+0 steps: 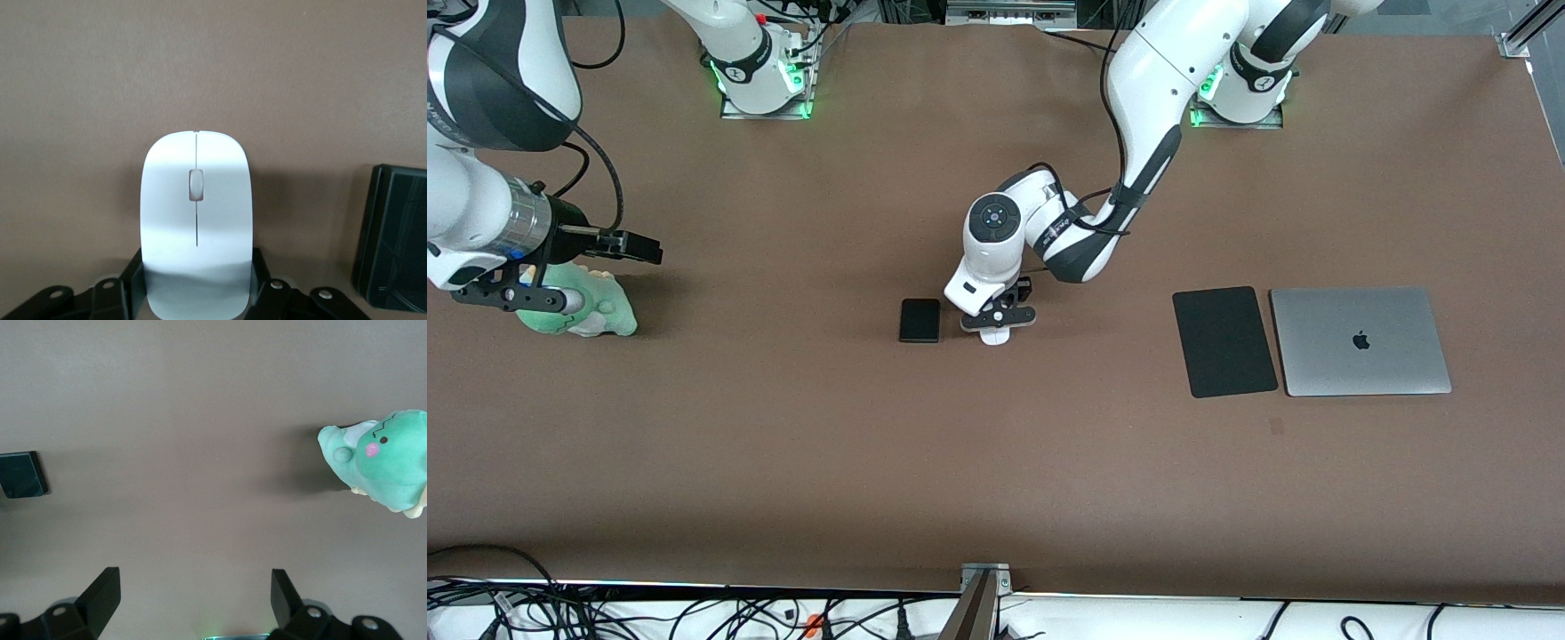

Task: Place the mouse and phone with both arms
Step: 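Close the left gripper around the white mouse and lift it, then carry the mouse to the black pad while the right gripper reaches the phone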

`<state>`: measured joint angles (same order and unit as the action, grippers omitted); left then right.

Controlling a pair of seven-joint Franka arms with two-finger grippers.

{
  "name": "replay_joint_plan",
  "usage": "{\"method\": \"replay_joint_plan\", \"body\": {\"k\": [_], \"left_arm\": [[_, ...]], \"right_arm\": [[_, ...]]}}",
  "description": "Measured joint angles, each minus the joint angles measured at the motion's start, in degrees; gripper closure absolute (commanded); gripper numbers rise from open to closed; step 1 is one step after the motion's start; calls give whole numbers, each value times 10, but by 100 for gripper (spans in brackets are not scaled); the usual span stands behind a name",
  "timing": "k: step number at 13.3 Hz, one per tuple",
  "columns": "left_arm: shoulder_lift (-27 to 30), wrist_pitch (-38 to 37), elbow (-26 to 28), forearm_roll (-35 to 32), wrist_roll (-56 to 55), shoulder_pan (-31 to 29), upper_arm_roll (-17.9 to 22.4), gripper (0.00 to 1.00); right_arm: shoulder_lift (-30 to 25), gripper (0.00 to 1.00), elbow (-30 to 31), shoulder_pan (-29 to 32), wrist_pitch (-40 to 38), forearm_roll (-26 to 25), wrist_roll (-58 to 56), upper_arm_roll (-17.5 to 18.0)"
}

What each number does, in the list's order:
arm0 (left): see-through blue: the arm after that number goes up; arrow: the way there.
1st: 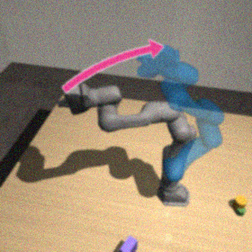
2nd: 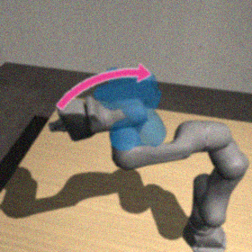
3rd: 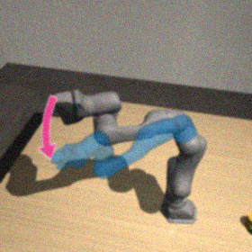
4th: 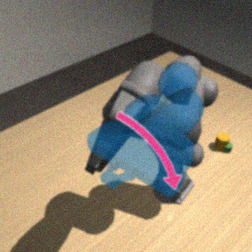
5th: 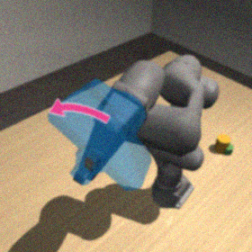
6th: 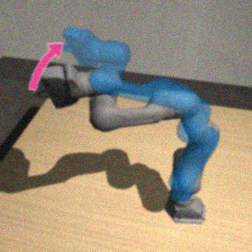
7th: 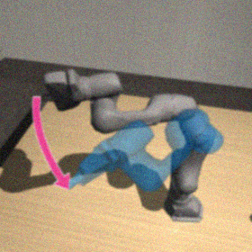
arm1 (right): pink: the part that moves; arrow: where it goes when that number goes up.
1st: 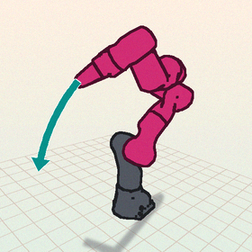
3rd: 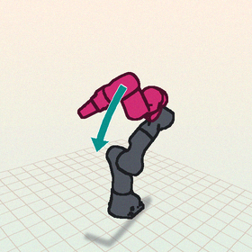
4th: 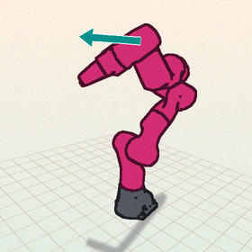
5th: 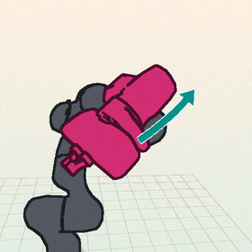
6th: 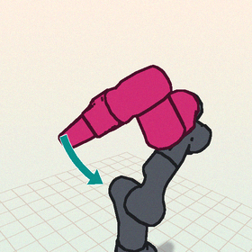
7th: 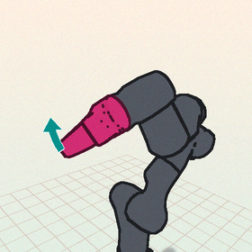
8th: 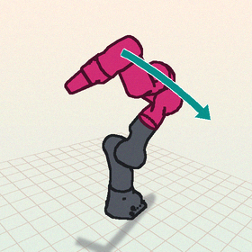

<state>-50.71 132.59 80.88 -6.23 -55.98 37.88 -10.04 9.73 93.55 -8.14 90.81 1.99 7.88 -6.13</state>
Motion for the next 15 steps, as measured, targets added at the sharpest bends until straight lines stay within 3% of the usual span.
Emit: {"method": "replay_joint_plan", "body": {"k": [4,8,11,15], "left_arm": [[6,-2,-9,0,17,-25,4,84],[47,-65,-4,0,89,-80,3,90],[109,-77,60,0,141,-133,3,93],[200,-68,192,0,194,-201,3,92]], "right_arm": [[1,0,0,0,0,0,0,0],[3,0,0,-1,4,0,0,1],[5,0,0,-3,4,0,0,1],[8,0,0,-25,5,3,19,4]]}}
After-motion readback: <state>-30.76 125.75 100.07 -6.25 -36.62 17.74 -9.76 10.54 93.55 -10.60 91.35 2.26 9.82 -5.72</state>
